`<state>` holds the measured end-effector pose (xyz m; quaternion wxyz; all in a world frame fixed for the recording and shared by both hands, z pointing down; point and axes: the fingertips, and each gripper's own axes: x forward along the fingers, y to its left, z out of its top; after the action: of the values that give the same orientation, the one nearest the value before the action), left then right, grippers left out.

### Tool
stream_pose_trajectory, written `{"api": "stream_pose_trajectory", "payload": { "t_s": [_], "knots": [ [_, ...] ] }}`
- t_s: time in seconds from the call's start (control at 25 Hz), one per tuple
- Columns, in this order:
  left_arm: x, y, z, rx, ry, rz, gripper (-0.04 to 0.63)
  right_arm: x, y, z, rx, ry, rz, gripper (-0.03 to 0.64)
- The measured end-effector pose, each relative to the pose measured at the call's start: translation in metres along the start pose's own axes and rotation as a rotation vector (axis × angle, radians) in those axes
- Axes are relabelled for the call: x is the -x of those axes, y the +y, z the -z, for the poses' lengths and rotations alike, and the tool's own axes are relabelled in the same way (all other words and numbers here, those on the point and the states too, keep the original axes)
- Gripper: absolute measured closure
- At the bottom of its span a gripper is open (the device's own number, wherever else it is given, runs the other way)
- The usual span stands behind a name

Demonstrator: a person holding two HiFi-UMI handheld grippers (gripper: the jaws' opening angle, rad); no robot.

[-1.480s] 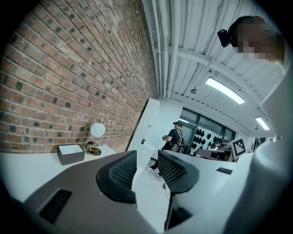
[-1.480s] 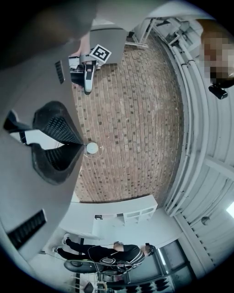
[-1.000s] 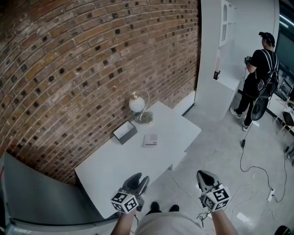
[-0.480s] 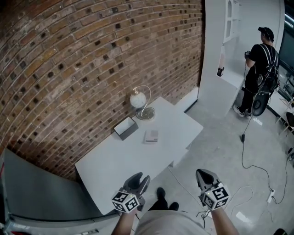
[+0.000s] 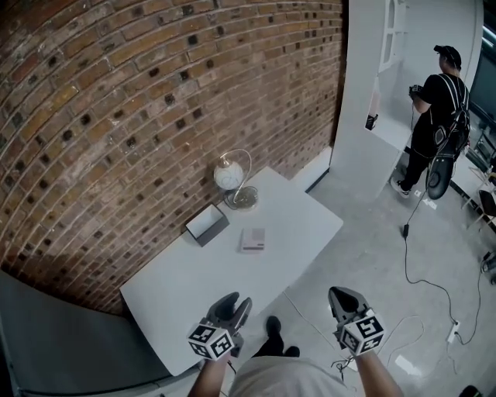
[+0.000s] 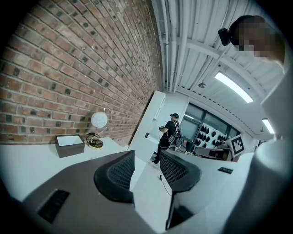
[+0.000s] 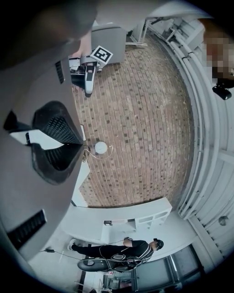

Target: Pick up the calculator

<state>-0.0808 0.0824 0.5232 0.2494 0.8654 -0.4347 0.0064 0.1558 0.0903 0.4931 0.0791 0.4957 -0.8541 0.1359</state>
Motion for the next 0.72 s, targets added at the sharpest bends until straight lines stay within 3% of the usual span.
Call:
{"api": "stream_pose_trajectory", "payload": {
  "t_s": [0.72],
  "knots": [
    [-0.085,0.104,-0.024,0.032,0.093,0.033,0.402,-0.134,-0.017,-0.015,0.008,0.092,0.019,0.606]
  ]
}}
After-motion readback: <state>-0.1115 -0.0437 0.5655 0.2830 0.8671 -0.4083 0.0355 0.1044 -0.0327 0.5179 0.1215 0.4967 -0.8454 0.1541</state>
